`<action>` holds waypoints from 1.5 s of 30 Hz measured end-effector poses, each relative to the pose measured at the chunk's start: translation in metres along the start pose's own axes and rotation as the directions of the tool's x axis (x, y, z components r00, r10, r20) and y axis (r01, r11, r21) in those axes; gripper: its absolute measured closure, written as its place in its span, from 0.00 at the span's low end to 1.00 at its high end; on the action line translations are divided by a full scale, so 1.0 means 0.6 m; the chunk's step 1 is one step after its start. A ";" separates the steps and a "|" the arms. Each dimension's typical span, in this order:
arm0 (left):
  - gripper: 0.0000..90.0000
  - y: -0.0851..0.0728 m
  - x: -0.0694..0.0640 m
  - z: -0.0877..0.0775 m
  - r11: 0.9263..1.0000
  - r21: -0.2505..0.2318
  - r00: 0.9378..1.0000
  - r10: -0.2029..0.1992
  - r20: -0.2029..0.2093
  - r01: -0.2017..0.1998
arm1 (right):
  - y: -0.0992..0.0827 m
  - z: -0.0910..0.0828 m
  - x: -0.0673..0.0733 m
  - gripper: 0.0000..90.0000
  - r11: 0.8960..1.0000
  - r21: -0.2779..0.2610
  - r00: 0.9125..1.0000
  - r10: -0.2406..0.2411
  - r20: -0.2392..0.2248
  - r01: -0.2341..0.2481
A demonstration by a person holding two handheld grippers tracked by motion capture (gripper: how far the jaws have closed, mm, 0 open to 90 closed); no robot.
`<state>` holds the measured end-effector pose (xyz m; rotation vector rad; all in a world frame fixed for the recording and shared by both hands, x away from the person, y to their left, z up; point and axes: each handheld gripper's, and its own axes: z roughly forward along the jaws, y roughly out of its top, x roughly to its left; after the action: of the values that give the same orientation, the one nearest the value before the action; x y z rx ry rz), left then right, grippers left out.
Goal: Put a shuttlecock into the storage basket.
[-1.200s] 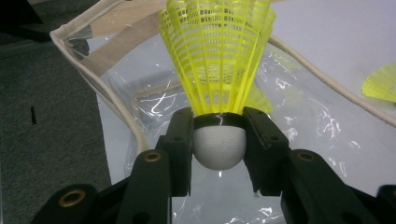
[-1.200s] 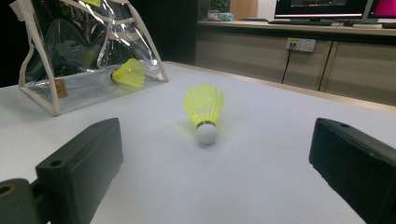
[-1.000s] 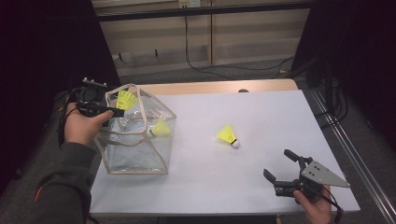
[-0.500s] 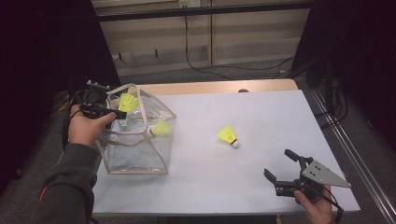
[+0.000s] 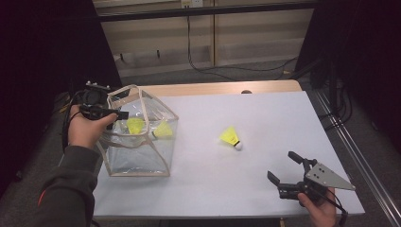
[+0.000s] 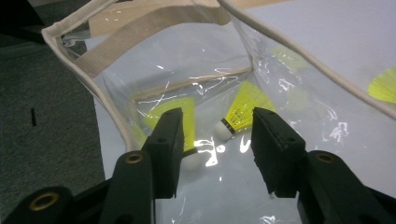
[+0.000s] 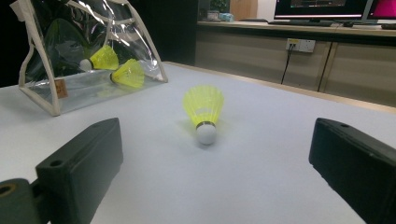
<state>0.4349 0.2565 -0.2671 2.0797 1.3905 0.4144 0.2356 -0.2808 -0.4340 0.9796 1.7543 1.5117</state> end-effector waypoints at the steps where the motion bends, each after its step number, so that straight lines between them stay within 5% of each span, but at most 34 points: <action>1: 0.58 0.002 -0.001 -0.002 1.000 -0.003 1.000 0.006 0.006 -0.006 | 0.000 0.000 0.000 0.03 1.000 -0.001 1.000 -0.001 -0.001 0.001; 15: 0.37 0.037 -0.038 -0.040 0.999 -0.024 0.998 0.035 0.061 -0.034 | 0.000 -0.001 0.000 0.03 1.000 0.000 1.000 0.000 0.002 0.000; 28: 0.23 0.057 -0.091 -0.052 0.997 -0.032 0.988 0.073 0.139 -0.069 | 0.000 0.000 0.000 0.03 1.000 0.002 1.000 -0.004 -0.002 0.004; 45: 0.21 0.071 -0.176 -0.041 0.984 -0.039 0.957 0.176 0.231 -0.171 | 0.000 0.000 0.000 0.03 1.000 -0.002 1.000 0.000 -0.001 0.000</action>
<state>0.4095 0.1563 -0.2142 2.1643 1.0680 0.2413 0.2355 -0.2807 -0.4338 0.9779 1.7537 1.5136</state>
